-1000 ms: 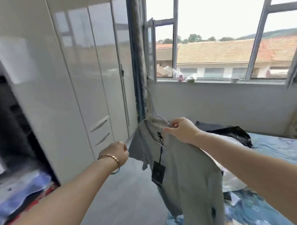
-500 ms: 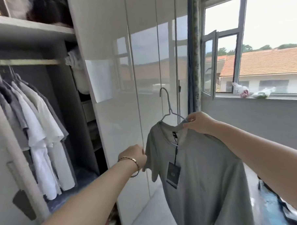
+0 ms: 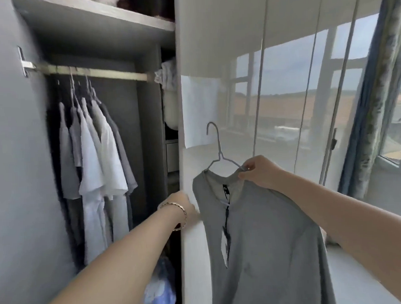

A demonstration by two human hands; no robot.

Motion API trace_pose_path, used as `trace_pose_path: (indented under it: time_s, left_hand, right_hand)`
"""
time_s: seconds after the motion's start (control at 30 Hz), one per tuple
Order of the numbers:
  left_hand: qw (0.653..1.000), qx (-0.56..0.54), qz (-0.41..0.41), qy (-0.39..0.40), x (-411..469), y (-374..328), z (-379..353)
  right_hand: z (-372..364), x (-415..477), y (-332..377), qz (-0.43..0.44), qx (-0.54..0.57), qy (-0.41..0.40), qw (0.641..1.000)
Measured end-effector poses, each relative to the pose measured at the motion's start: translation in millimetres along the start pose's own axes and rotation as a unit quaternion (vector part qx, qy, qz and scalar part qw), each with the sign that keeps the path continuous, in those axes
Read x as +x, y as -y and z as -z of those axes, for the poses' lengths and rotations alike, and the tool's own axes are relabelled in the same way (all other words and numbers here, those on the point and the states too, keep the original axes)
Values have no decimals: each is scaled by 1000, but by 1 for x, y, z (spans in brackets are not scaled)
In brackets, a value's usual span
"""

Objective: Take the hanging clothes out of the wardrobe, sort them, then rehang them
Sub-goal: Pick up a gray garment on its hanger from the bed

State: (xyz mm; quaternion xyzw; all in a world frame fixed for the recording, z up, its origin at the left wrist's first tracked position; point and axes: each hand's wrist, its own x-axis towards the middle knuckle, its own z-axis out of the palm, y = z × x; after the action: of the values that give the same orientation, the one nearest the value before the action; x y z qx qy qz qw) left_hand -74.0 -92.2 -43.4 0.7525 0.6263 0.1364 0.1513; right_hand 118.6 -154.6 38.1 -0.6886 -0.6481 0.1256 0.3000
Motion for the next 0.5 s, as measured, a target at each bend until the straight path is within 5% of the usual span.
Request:
trace_pose_path:
  time_s: [0.27, 0.5]
  left_hand:
    - [988, 10, 129, -81, 68, 31, 56]
    - [967, -31, 198, -158, 95, 82, 129]
  right_hand:
    - [-26, 144, 57, 92, 29, 71, 993]
    - [-63, 239, 137, 129, 20, 57, 990]
